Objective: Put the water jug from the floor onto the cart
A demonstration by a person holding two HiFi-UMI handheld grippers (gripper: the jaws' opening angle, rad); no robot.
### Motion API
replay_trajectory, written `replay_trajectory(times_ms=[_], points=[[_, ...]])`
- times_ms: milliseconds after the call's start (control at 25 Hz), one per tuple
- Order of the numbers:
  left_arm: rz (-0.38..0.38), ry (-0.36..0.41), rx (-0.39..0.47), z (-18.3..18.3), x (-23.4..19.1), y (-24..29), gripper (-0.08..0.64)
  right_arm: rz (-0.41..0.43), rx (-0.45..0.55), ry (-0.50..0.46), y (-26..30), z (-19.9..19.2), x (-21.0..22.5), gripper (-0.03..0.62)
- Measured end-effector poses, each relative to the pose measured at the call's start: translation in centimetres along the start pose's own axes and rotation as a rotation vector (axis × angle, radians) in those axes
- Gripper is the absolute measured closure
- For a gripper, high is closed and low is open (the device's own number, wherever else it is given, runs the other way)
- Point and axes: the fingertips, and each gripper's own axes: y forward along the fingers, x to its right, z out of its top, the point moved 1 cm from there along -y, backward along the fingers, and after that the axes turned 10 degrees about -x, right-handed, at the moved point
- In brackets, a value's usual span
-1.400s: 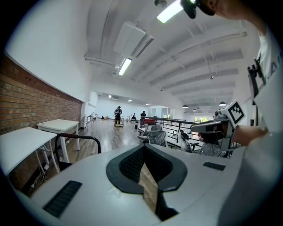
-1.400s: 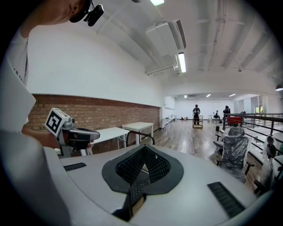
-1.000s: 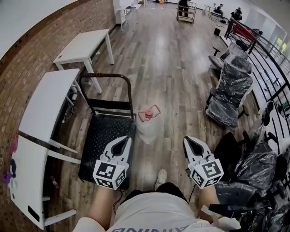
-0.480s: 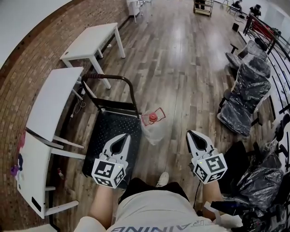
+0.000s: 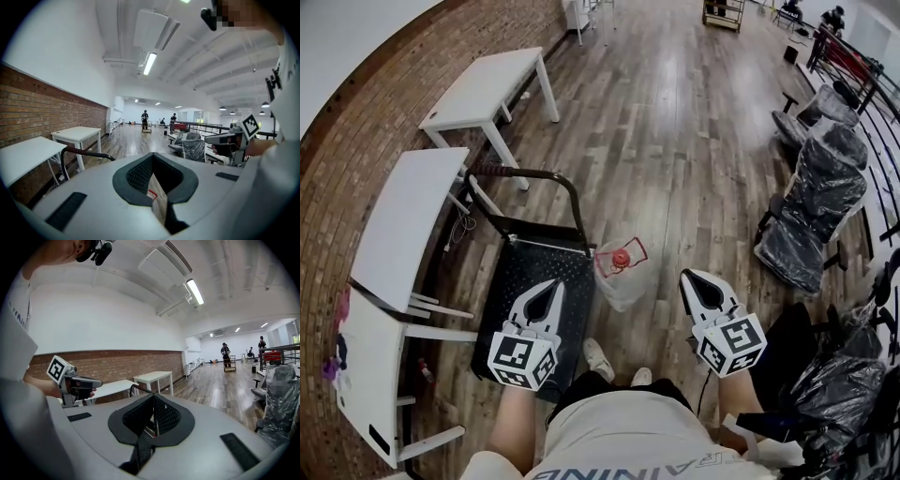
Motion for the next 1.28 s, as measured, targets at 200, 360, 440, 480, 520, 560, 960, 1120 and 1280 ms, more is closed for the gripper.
replay_trajectory(times_ms=[200, 360, 440, 480, 520, 560, 960, 1120, 1280], points=[[-0.01, -0.005, 0.04, 2.0, -3.9, 2.4, 0.56, -0.025, -0.001, -0.036, 3.7, 3.0, 0.4, 0.588], [0.008, -0.025, 0.044, 2.4, -8.5, 3.1, 0.56, -0.02, -0.017, -0.073, 7.9, 5.3, -1.0, 0.588], [0.016, -0.048, 0.04, 2.2, -10.8, 3.4, 0.56, -0.019, -0.049, -0.102, 9.9, 5.6, -1.8, 0.589], [0.018, -0.054, 0.038, 2.1, -11.8, 3.5, 0.56, -0.021, -0.064, -0.11, 10.7, 5.6, -2.1, 0.589], [0.02, -0.054, 0.036, 2.0, -12.6, 3.7, 0.56, -0.022, -0.076, -0.112, 11.4, 5.6, -2.3, 0.589], [0.025, -0.052, 0.031, 1.8, -13.3, 3.9, 0.56, -0.018, -0.086, -0.11, 12.1, 5.4, -2.4, 0.588], [0.13, -0.172, -0.039, -3.6, -14.5, 6.0, 0.56, 0.113, -0.175, -0.113, 18.9, 1.3, -0.3, 0.588], [0.188, -0.26, -0.079, -6.2, -14.0, 6.9, 0.56, 0.175, -0.264, -0.125, 22.2, -2.4, 1.6, 0.586], [0.224, -0.279, -0.113, -8.9, -13.4, 7.8, 0.56, 0.232, -0.353, -0.124, 25.4, -7.9, 2.6, 0.568]])
